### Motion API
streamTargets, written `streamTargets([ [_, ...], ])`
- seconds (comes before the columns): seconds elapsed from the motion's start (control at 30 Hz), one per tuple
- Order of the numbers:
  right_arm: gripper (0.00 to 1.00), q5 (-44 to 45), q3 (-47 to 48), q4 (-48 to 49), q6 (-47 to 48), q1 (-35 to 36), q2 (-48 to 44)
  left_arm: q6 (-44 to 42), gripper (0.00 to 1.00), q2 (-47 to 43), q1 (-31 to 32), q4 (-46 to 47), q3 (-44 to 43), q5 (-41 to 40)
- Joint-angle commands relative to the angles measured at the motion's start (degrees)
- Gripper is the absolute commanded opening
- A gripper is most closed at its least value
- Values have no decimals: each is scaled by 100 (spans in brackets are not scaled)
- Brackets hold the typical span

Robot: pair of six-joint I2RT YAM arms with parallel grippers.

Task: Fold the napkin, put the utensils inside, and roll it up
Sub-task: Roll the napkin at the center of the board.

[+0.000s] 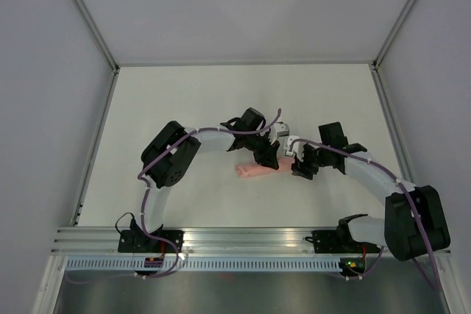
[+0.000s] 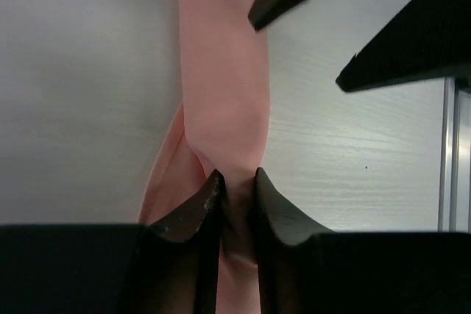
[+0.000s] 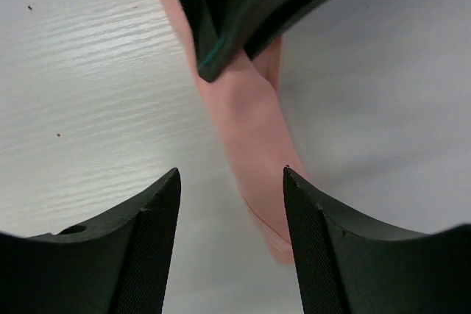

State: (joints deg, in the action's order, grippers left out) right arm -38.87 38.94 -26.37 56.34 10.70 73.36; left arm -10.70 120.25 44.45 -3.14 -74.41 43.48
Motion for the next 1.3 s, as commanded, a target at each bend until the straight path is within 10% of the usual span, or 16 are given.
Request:
streamTargets([
  [0.0,64,546,-439,1080,282,580,-270,208,8,535,11,-1119,-29,-68],
  [0.57,63,1751,-932,2136,527,1584,389,235,12,834,-41,-1681,-574,46],
  [0.97,20,1866,-607,1495,615,1593,714,998,59,98,-182,-699,-241,-446],
  [1.27,14,1734,-89,572,703,1584,1057,1657,61,-905,-427,934,576,-1482],
])
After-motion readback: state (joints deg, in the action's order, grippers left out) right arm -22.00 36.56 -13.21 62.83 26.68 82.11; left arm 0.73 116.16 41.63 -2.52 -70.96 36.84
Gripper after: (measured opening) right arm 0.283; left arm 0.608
